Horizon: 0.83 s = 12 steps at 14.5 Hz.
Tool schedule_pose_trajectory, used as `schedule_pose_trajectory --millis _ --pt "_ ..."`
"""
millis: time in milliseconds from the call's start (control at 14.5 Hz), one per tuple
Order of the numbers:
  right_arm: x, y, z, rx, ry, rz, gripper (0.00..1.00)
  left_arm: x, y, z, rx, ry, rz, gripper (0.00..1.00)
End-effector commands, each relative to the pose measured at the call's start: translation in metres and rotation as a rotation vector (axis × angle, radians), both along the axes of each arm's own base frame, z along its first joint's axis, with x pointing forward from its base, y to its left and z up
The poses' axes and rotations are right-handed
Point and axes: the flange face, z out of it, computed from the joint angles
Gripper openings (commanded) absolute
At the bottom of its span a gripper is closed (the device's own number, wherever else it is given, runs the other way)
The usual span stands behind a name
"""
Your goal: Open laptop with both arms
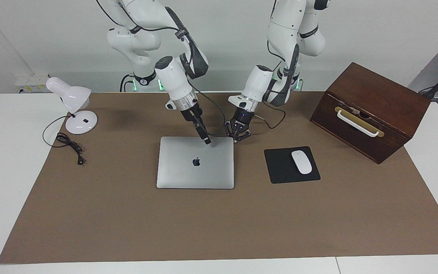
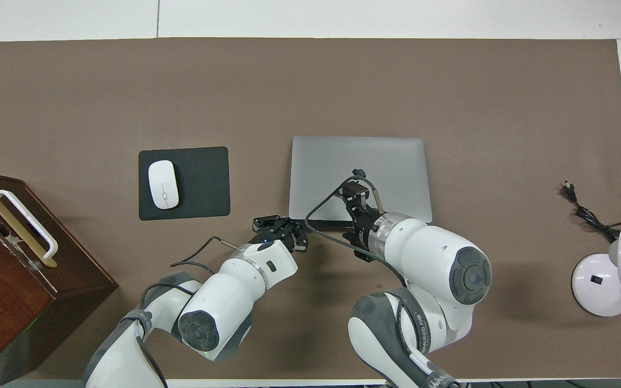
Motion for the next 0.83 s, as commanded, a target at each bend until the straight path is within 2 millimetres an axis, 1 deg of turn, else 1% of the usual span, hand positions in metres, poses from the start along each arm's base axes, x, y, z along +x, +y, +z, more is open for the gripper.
schedule_pose_trajectory --millis 0,276,415,553,760 --pt "0.003 -0.006 -0.001 0.01 -0.03 -0.019 1.0 0.007 -0.007 -0.007 -0.008 -0.011 0.009 0.0" --pt "0.002 -0.006 -0.003 0.009 -0.031 -0.018 1.0 0.009 -0.007 -0.013 0.006 -0.011 -0.001 0.0" --pt "0.002 -0.006 -0.008 0.009 -0.022 -0.019 1.0 0.009 -0.006 -0.016 0.012 -0.008 -0.001 0.0" --pt "0.003 -0.006 -0.013 0.012 -0.02 -0.024 1.0 0.009 -0.006 -0.016 0.019 -0.014 -0.011 0.0" --pt "0.002 -0.007 -0.014 0.01 -0.019 -0.024 1.0 0.009 -0.006 -0.017 0.021 -0.013 -0.012 0.0"
